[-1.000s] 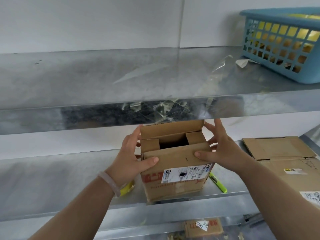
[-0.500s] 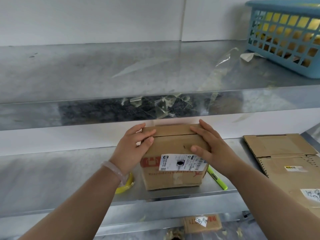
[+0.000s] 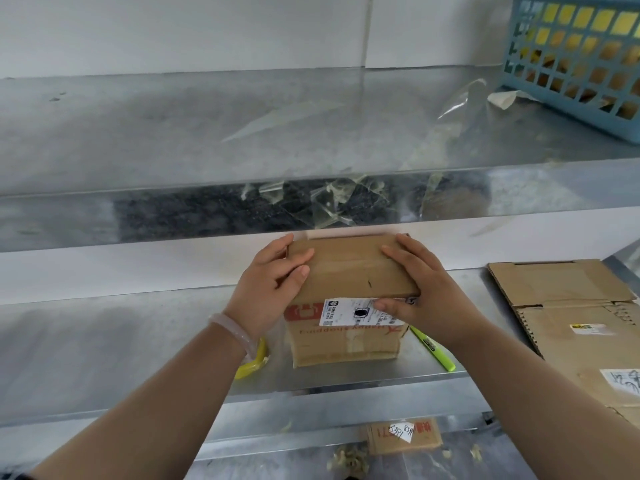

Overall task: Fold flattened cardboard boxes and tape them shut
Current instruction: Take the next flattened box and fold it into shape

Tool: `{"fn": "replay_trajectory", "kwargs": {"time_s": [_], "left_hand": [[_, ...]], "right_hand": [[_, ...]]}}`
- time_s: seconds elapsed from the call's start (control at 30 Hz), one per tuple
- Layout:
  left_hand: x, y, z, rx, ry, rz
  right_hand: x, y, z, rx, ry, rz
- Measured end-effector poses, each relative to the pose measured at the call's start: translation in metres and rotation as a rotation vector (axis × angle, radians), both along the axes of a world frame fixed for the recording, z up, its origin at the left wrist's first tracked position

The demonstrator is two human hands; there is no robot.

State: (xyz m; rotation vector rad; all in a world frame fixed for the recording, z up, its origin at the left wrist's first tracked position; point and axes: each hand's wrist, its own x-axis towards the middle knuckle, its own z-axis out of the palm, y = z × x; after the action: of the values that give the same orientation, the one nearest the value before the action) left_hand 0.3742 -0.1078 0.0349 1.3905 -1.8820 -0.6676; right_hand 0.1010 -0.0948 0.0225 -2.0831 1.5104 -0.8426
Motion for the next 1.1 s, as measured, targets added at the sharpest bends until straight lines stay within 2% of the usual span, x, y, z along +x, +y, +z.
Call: {"fn": "replay_trajectory", "kwargs": {"time_s": [0.63, 0.9, 1.1], "left_hand": [[0.011, 0.017, -0.007, 0.041, 0.157, -0.041], [0.019, 0.019, -0.007, 0.019, 0.130, 0.050], [-0.002, 0.013, -0.009, 0.015, 0.133, 0.017]], "right_hand": [[0.009, 0.018, -0.006, -0.107, 0.061, -0.035], [0.020, 0.006, 0.002, -0.077, 0.071, 0.000], [0.000, 0.009, 0.003, -0.062, 0.092, -0.046]]}}
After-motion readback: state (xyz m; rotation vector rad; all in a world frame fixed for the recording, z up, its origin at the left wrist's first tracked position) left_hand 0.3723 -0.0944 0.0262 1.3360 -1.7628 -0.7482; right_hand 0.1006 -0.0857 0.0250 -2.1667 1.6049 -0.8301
